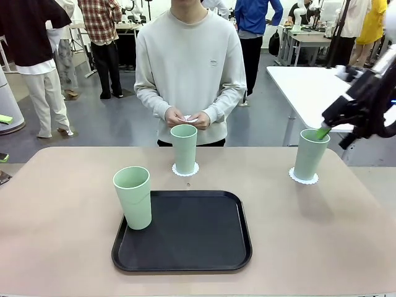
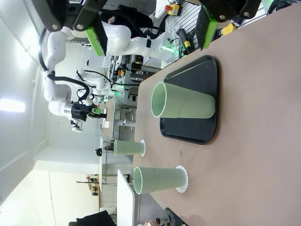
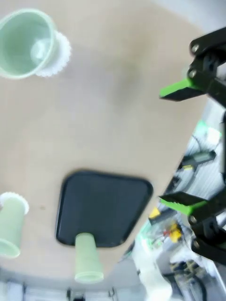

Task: Place coasters on the table and set cups on them.
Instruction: Take one Reusable plastic cup from the Flat Tray and place it on a coaster set by the human.

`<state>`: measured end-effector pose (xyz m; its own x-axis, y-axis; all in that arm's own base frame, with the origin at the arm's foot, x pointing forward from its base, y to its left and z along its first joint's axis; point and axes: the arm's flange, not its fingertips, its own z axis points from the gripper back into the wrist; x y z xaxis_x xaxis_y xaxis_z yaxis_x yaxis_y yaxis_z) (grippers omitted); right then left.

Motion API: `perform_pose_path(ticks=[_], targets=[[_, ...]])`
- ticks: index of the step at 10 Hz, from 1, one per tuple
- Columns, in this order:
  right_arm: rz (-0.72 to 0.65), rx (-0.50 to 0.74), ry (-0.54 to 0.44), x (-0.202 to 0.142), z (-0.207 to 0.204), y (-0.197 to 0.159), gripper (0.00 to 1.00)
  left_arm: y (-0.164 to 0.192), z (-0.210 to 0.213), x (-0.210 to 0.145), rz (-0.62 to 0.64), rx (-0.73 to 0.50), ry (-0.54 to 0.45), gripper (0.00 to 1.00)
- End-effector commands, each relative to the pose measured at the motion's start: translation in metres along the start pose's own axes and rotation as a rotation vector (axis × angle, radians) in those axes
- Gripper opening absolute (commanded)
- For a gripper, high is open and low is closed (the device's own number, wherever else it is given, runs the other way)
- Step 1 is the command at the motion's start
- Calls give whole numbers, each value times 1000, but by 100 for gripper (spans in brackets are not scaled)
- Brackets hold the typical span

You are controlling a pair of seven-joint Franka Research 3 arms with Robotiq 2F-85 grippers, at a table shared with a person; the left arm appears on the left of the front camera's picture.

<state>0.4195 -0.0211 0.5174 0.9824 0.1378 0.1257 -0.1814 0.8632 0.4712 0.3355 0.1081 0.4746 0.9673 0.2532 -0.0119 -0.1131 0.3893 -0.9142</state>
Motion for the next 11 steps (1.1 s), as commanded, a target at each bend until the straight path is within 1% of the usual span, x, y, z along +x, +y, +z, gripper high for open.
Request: perform_pose_path(ticks=[1, 3, 4, 5, 7, 8, 9, 10, 11], targets=[[-148, 156, -8, -3, 31, -42, 100, -2, -1, 0, -16, -22, 0, 100], [-213, 268, 4, -11, 43, -86, 100, -2, -1, 0, -16, -22, 0, 100], [-206, 321, -22, -13, 45, -104, 100, -2, -1, 0, -16, -22, 0, 100], [-155, 385, -63, -20, 46, -119, 100, -2, -1, 0, -16, -22, 0, 100], [-45, 536, -179, -34, 47, -148, 100, -2, -1, 0, -16, -22, 0, 100], [-22, 591, -222, -41, 45, -164, 100, -2, -1, 0, -16, -22, 0, 100], [-15, 625, -241, -44, 39, -175, 100, -2, -1, 0, -16, -22, 0, 100], [4, 657, -236, -48, 33, -182, 100, -2, -1, 0, -16, -22, 0, 100], [11, 676, -208, -52, 30, -189, 100, -2, -1, 0, -16, -22, 0, 100]])
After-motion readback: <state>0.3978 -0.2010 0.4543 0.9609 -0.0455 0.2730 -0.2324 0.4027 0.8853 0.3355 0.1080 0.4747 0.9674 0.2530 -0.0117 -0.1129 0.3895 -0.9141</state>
